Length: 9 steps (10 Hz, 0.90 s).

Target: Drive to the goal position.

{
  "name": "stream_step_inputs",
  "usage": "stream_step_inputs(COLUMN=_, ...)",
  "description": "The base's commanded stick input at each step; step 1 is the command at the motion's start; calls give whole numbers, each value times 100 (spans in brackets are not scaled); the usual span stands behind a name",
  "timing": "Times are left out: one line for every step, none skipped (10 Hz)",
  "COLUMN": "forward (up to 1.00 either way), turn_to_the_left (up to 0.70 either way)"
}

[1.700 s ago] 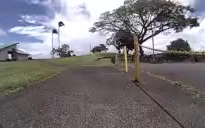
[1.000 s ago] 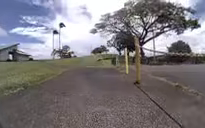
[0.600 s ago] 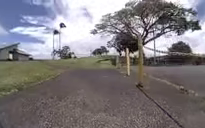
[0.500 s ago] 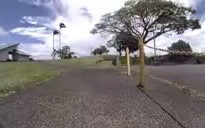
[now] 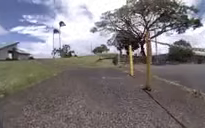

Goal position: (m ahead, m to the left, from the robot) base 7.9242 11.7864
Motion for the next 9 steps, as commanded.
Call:
stream_step_inputs(forward=70, turn_to_the_left=0)
stream_step_inputs(forward=70, turn_to_the_left=2)
stream_step_inputs(forward=70, turn_to_the_left=7)
stream_step_inputs(forward=70, turn_to_the_left=23)
stream_step_inputs(forward=70, turn_to_the_left=35)
stream_step_inputs(forward=70, turn_to_the_left=31)
stream_step_inputs(forward=70, turn_to_the_left=14)
stream_step_inputs(forward=70, turn_to_the_left=0)
stream_step_inputs(forward=70, turn_to_the_left=0)
